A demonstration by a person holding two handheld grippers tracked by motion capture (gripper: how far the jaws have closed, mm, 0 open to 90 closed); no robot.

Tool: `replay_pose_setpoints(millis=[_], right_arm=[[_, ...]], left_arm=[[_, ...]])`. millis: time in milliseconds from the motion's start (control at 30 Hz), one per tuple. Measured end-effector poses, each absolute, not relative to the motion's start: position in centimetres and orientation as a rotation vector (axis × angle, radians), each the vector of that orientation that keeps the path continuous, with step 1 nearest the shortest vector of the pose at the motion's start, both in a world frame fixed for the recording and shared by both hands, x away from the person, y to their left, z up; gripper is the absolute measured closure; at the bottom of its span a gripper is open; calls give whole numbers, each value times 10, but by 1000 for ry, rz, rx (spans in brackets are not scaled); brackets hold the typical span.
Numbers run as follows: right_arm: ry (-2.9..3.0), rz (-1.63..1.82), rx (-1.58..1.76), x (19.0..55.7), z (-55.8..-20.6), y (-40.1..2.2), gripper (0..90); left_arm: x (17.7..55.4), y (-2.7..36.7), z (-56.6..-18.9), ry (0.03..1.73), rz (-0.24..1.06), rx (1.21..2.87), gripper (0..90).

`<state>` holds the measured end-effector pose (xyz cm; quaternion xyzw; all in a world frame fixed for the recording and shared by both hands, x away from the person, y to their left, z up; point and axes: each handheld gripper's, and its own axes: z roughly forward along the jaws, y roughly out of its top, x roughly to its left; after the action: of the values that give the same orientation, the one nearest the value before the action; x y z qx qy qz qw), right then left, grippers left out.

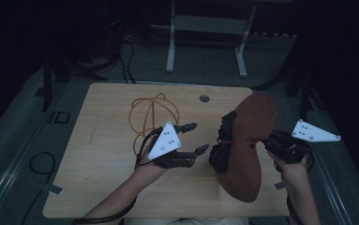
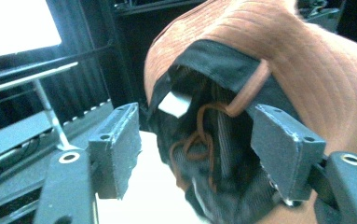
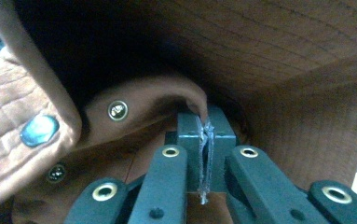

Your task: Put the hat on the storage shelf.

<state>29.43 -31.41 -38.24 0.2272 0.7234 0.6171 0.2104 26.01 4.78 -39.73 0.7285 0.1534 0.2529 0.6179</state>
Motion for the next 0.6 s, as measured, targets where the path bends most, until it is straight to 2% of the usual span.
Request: replay_pose_setpoints(millis=[33, 200, 267, 400, 467, 600], right_arm=[[2001, 1718, 644, 297, -382, -314, 876], [1974, 1716, 662, 306, -376, -314, 876], [1959, 1732, 662, 310, -368, -311, 876], [1945, 1760, 656, 315, -359, -306, 876], [1931, 1779, 648, 323, -349, -299, 876], [1925, 1777, 630, 332, -335, -288, 876]], left_arm=[[258, 53, -398, 359, 578, 1675, 291], [247, 87, -405, 423, 597, 1663, 255], [244, 98, -409, 450, 606, 1671, 171], [239, 123, -422, 503, 632, 1678, 145], [237, 134, -429, 550, 655, 1671, 89], [231, 154, -449, 615, 675, 1677, 75]])
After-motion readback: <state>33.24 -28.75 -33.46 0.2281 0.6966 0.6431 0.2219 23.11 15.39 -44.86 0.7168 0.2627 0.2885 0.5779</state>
